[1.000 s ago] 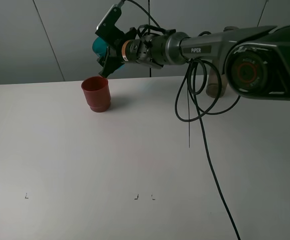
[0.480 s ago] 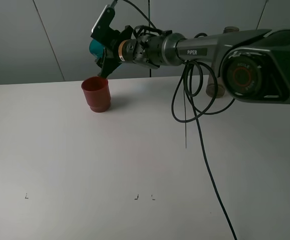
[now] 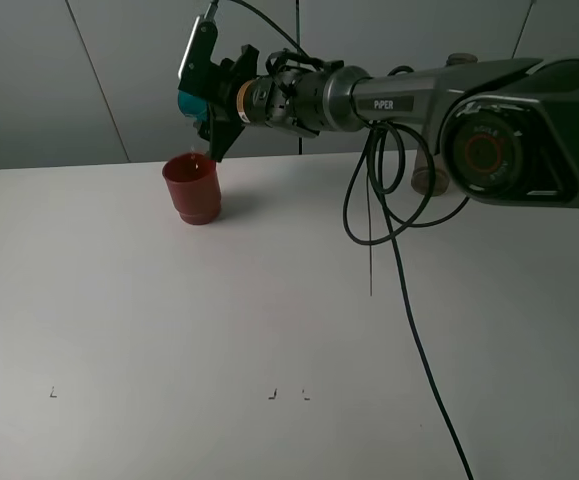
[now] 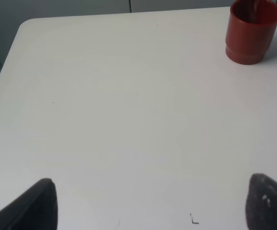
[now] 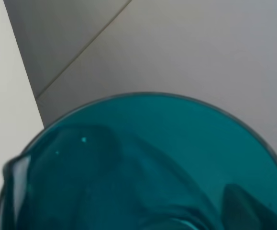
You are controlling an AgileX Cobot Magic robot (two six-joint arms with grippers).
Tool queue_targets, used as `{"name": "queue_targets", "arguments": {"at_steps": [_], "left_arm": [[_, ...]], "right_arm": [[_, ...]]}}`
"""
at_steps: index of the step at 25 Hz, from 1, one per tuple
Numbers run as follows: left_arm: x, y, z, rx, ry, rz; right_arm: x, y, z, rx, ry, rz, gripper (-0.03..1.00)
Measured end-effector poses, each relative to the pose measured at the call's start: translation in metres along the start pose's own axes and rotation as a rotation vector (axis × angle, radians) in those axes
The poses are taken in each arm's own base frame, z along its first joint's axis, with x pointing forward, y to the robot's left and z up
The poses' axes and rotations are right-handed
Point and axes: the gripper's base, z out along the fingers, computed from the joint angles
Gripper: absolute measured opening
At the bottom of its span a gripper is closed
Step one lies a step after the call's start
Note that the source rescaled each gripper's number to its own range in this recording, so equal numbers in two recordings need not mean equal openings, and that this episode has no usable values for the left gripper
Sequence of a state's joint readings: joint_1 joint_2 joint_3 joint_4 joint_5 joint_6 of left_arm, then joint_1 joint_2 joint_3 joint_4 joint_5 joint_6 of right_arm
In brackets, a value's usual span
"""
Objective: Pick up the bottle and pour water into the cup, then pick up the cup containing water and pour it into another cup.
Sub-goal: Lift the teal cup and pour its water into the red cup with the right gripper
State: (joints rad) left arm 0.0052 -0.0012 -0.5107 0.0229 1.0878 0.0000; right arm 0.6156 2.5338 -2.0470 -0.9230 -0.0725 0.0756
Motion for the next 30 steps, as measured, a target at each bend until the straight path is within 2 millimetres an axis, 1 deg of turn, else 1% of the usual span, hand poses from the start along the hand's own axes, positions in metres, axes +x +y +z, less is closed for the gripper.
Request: {"name": "queue_targets", "arguments": {"at_steps": [7,30], "left_arm": [[0.0000,0.0000,0.0000,0.000,0.000,0.000],[0.0000,0.0000,0.0000,0.000,0.000,0.000]], "right_arm": [[0.0028,-0.0002,0.0000,0.001,0.031,-0.091,0.04],[0.0026,-0.0002,0.0000,-0.002,0.029,-0.313,0.04]]}}
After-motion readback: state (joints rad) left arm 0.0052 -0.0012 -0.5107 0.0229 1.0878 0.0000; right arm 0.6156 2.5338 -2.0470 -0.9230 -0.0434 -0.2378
